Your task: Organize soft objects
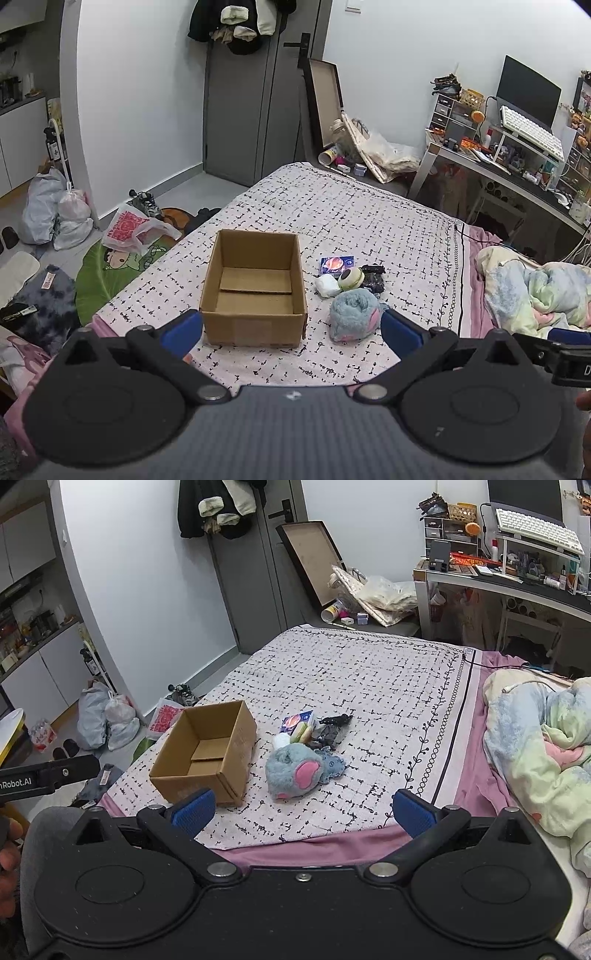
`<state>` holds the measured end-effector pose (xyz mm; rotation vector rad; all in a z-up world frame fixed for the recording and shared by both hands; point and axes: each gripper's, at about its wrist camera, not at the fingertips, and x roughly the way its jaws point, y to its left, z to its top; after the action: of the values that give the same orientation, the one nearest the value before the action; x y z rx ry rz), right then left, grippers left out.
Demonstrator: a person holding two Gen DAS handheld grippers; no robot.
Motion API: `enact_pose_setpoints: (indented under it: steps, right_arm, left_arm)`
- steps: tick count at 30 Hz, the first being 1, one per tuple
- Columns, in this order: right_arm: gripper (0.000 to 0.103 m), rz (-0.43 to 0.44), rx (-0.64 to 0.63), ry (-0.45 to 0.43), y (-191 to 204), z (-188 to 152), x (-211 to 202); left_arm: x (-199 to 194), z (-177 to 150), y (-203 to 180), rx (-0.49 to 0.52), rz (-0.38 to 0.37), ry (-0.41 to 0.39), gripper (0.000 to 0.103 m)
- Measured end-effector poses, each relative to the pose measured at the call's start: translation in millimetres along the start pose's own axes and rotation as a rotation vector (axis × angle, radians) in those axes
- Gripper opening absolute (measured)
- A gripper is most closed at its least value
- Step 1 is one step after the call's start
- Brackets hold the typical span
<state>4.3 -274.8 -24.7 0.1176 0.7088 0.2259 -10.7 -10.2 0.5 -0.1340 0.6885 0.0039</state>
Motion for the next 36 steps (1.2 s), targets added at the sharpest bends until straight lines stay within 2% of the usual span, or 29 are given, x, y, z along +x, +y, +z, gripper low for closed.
enact_pose_setpoints:
  steps: [17,27,36]
  right_arm:
    - [0.103,-0.004,-0.005,0.004,-1,-1,3]
    - [0.103,0.005,-0.002,0.023,-5,-2,14]
    - [0.103,0.059,0.101,0.053,-27,-2,39]
  left_arm:
    - [1,-2,1,-0.02,-0.008,0.002,0.102]
    - [13,-2,2,-0.062,-0.019,0.037,0.102]
    - [40,-2,-9,-0.056,-0.019,0.077,0.102]
